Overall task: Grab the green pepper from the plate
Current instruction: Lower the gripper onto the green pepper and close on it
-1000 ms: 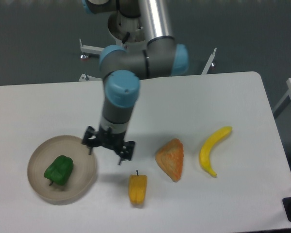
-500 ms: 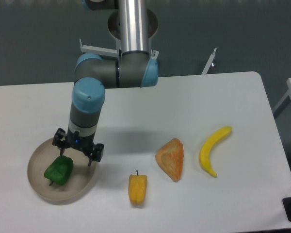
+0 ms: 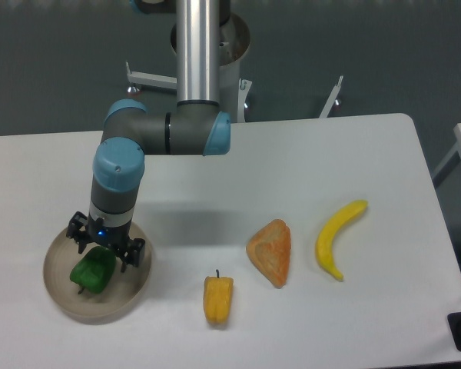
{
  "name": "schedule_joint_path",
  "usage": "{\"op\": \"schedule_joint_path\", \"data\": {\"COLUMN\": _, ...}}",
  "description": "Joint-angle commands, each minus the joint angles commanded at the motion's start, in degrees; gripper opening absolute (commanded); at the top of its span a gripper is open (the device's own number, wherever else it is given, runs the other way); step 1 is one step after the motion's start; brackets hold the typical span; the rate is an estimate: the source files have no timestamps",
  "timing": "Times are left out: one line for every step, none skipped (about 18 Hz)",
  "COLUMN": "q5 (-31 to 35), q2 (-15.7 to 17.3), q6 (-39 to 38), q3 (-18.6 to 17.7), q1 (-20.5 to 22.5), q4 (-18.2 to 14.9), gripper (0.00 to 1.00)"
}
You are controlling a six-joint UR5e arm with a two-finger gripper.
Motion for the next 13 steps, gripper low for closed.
{"op": "schedule_joint_path", "data": {"q5": 0.0, "q2": 0.0, "q6": 0.0, "q3": 0.0, "q1": -0.1, "q4": -0.1, "gripper": 1.0}}
{"op": "schedule_joint_path", "data": {"q5": 0.0, "q2": -0.2, "q6": 0.0, "q3": 0.0, "q1": -0.1, "q4": 0.0, "gripper": 1.0}}
{"op": "schedule_joint_path", "data": {"q5": 0.0, "q2": -0.4, "q6": 0.0, "q3": 0.1, "q1": -0.1, "q4": 0.0, "gripper": 1.0}}
{"op": "schedule_joint_path", "data": {"q5": 0.2, "q2": -0.8, "q6": 0.1, "q3": 0.2, "q1": -0.2, "q4": 0.0, "gripper": 1.0}}
{"op": "schedule_joint_path", "data": {"q5": 0.5, "q2": -1.0, "q6": 0.1, "q3": 0.5, "q1": -0.2, "q4": 0.1, "gripper": 1.0}}
{"op": "schedule_joint_path", "data": {"q5": 1.0, "q2": -1.1, "q6": 0.4, "q3": 0.8, "q1": -0.2, "q4": 0.0, "gripper": 0.99}}
{"op": "schedule_joint_path", "data": {"q5": 1.1, "q2": -1.0, "q6": 0.4, "q3": 0.9, "q1": -0.2, "q4": 0.0, "gripper": 0.86}}
{"op": "schedule_joint_path", "data": {"q5": 1.1, "q2": -0.9, "q6": 0.3, "q3": 0.9, "q1": -0.2, "q4": 0.0, "gripper": 0.72}}
{"op": "schedule_joint_path", "data": {"q5": 1.1, "q2": -0.9, "q6": 0.4, "q3": 0.9, "q1": -0.2, "q4": 0.0, "gripper": 0.62}}
{"op": "schedule_joint_path", "data": {"q5": 1.1, "q2": -0.9, "q6": 0.4, "q3": 0.9, "q1": -0.2, "q4": 0.0, "gripper": 0.54}}
{"op": "schedule_joint_path", "data": {"q5": 1.1, "q2": -0.9, "q6": 0.6, "q3": 0.8, "q1": -0.2, "q4": 0.0, "gripper": 0.46}}
{"op": "schedule_joint_path", "data": {"q5": 1.1, "q2": -0.9, "q6": 0.7, "q3": 0.7, "q1": -0.2, "q4": 0.0, "gripper": 0.41}}
{"op": "schedule_joint_path", "data": {"q5": 1.1, "q2": -0.9, "q6": 0.8, "q3": 0.8, "q1": -0.2, "q4": 0.0, "gripper": 0.37}}
